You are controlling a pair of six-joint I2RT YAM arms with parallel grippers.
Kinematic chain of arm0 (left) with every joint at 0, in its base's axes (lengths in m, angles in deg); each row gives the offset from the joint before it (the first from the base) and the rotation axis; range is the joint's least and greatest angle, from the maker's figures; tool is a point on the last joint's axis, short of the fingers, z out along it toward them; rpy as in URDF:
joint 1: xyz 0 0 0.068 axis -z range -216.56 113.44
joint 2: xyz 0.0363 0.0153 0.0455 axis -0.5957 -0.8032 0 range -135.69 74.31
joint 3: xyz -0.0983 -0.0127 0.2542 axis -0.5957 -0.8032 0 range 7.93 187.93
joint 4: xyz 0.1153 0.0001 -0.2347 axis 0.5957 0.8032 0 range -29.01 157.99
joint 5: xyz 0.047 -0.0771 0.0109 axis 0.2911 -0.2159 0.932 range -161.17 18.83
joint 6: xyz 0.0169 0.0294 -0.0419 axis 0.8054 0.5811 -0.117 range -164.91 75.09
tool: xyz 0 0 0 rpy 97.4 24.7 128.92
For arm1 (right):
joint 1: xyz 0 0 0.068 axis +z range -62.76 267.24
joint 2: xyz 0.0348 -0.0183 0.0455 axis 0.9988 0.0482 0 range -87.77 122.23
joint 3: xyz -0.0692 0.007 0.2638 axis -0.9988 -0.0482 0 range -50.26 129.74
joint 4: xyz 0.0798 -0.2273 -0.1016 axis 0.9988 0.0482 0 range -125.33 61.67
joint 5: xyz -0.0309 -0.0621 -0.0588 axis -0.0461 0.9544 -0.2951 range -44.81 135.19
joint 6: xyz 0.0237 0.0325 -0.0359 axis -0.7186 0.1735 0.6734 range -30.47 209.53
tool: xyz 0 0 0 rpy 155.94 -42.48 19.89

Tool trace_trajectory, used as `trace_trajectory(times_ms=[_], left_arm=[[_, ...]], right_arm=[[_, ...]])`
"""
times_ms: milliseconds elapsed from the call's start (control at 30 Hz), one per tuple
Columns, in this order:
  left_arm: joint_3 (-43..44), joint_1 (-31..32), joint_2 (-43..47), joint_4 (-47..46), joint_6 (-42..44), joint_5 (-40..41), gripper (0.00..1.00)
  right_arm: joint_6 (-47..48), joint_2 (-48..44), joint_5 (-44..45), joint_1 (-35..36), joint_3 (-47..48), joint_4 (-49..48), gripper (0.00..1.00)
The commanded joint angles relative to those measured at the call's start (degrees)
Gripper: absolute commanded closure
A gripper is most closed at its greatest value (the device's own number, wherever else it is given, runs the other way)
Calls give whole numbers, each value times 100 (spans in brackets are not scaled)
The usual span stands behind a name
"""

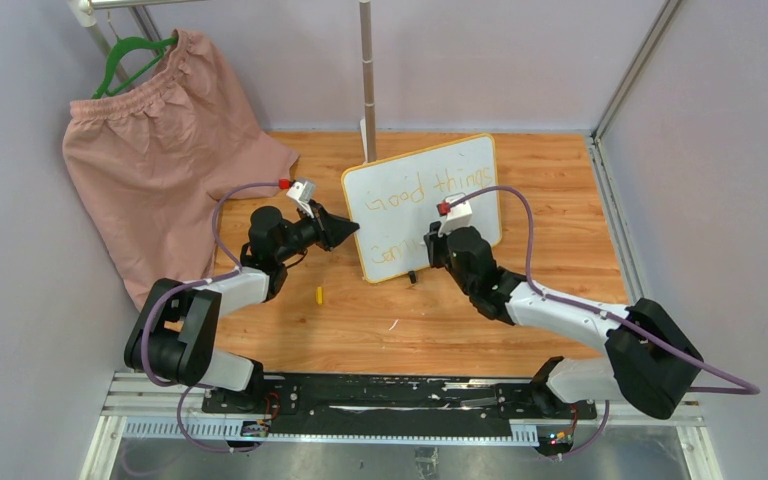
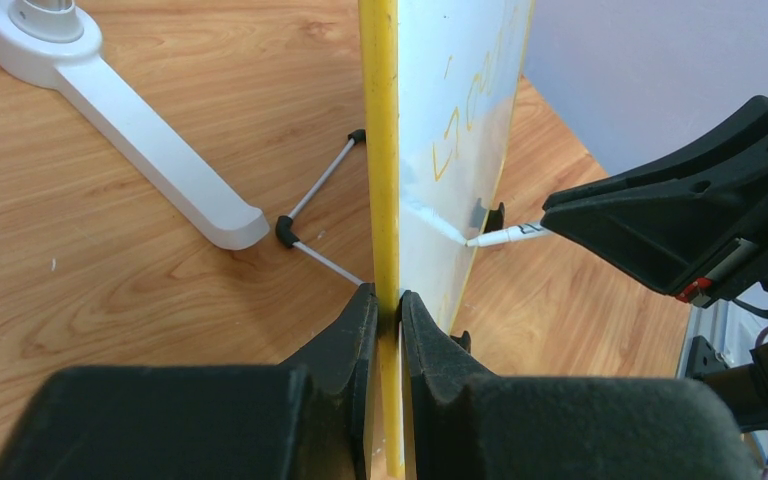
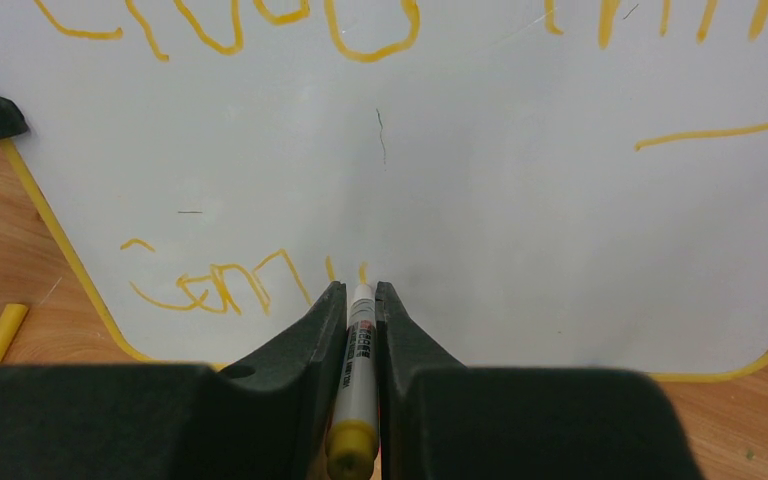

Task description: Write a sentence on the whiteboard

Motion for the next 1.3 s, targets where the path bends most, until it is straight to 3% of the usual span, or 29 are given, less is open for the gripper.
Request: trace_trajectory(times_ms=[0,1267], left_arm=[[80,130,93,-39,187,-101,100],[71,136,99,-39,212,-93,100]], right_arm=[[96,71,115,-168,207,-103,100],[48,-230,-103,-412,31,-206,100]])
